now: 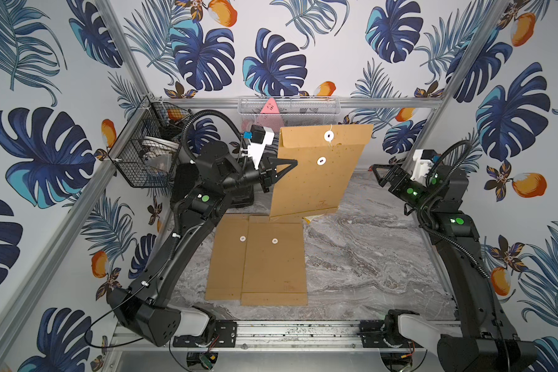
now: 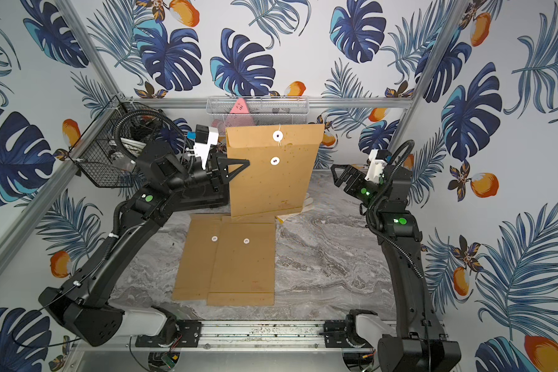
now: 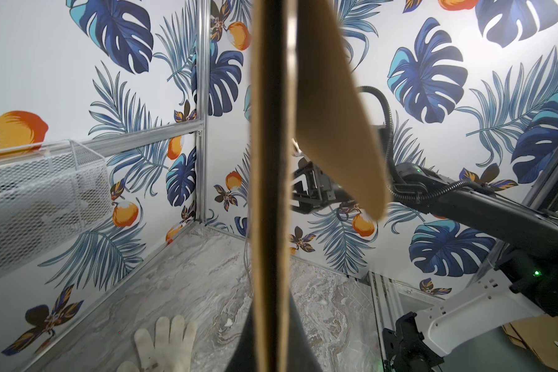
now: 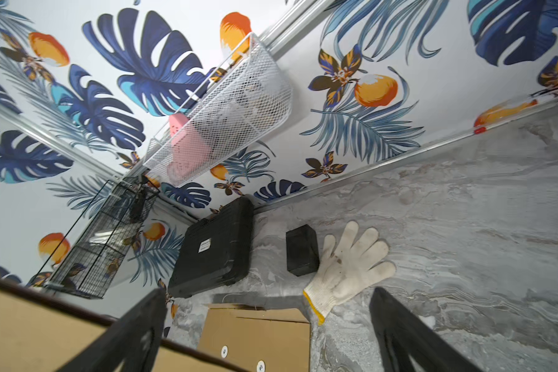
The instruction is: Open the file bag
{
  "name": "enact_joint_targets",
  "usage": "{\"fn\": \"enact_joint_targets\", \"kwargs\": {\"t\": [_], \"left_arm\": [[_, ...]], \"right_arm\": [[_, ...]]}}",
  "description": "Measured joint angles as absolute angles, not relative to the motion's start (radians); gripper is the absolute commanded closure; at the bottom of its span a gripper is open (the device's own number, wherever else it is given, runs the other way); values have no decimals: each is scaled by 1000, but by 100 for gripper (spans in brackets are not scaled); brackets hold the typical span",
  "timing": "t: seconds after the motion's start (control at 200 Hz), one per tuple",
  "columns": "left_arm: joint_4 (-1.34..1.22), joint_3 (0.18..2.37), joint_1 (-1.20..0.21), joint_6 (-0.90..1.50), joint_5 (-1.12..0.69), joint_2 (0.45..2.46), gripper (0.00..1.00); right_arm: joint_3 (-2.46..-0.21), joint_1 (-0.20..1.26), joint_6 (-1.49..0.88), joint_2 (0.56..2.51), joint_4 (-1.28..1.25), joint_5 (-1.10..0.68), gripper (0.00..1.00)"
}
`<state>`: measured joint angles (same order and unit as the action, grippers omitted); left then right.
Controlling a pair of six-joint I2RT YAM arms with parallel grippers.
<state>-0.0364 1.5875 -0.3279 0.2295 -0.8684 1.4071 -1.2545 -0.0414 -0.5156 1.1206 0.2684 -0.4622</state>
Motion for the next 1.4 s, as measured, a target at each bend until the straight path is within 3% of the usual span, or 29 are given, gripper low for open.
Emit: {"fn": "enact_joint_targets", "kwargs": {"t": [0.285, 0.601, 1.091, 1.401], "left_arm": [[1, 1833, -299, 230, -1016, 1590, 100], [-10, 1841, -287, 239, -1156, 1588, 100], [-19, 1779, -282, 208, -1233, 1496, 100], [56, 1779, -282, 151, -1242, 1490, 100]], "right_arm": [[-1163, -41, -542, 1086, -20, -737, 0], [-1184, -21, -633, 1158, -298, -976, 0], [-1302, -17, -741, 1202, -508, -1093, 1], [-1424, 2, -740, 1253, -514, -1187, 12]]}}
